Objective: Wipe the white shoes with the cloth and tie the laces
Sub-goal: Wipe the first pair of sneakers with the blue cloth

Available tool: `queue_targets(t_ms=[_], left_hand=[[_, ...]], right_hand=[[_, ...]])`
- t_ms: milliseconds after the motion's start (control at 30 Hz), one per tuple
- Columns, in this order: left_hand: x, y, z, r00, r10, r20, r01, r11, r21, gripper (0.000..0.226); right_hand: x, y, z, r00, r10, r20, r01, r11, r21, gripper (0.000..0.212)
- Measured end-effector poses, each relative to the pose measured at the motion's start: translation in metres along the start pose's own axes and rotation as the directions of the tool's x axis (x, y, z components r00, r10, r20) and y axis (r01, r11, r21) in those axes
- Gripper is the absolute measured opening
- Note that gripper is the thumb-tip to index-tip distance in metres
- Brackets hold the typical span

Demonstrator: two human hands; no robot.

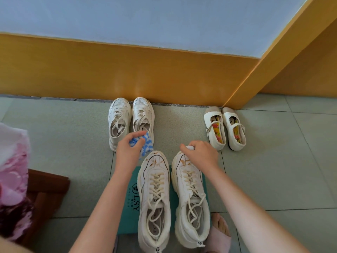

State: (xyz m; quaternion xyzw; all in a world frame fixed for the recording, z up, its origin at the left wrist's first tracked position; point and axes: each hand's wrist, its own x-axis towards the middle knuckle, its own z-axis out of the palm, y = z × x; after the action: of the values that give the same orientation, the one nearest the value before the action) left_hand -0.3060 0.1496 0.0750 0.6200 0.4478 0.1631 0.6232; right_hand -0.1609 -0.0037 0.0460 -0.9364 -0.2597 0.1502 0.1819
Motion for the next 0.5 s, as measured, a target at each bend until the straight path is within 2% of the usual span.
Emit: queue_targets(t_ms=[67,133,233,367,500], left_hand=[[0.0,-0.002,-0.001,1.0,-0.003,-0.004,0.003,1.0,-0.005,0.021],[0.001,-0.004,-0.002,1.0,-0.007,-0.004,0.007,1.0,-0.01,0.02],[0.003,-0.006,-0.002,1.0,-0.009,0.004,0.009,1.0,-0.014,0.021],[0.002,-0.006,-0.001,1.0,-0.01,0.017,0.01,1.0,-0.028,0.021],[0.001,-0.006,-0.003,1.0,-0.008,0.018,0.009,0.999,-0.035,0.02]], right_hand=[[0.0,0.002,0.001,0.999,0.018,-0.035,-0.018,1.0,0.009,0.046],[-0.001,0.006,-0.002,0.997,0.063,-0.043,-0.058,0.993,0.099,0.047],[-0.003,0.012,-0.009,0.992,0.114,0.046,-0.122,0.967,0.226,0.048],[-0.007,0.014,-0.007,0.994,0.085,0.061,-0.092,0.99,0.105,0.045],[-0.007,0.005,-0.006,0.999,0.01,0.044,-0.015,0.994,0.112,0.048]])
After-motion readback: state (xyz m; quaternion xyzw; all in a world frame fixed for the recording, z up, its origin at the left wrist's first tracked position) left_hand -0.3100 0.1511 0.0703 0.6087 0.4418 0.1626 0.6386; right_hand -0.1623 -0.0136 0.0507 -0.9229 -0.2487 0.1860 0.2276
